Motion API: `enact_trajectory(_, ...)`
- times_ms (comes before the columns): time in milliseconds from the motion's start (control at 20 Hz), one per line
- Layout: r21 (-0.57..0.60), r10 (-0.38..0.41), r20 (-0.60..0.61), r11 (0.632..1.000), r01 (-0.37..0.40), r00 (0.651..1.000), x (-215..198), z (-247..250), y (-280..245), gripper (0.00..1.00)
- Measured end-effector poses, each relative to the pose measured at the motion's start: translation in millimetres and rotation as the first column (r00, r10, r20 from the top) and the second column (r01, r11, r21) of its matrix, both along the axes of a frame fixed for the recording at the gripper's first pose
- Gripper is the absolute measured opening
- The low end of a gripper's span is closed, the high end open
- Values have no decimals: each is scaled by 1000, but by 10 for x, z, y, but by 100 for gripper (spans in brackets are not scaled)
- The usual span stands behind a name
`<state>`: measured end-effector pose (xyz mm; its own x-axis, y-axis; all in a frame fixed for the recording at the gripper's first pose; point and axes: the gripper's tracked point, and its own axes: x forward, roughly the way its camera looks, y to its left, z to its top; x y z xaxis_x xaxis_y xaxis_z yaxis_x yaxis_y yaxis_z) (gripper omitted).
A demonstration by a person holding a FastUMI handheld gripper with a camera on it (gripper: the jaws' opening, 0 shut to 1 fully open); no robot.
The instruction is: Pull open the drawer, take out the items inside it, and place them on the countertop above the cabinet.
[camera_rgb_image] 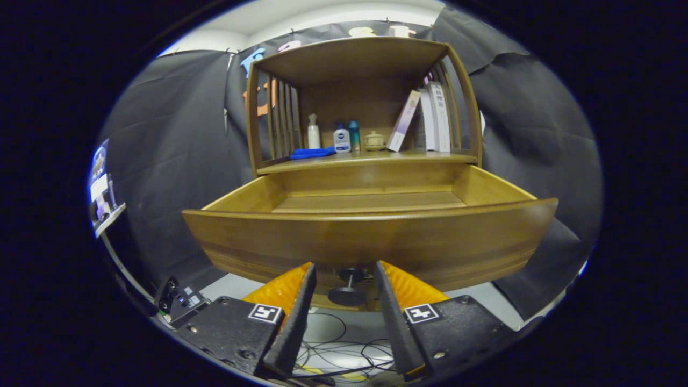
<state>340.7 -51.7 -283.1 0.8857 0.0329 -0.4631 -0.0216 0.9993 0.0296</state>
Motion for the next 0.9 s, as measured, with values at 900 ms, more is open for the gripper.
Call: enact_trajectory(900,18,120,-298,993,-120,947,1148,523,23,82)
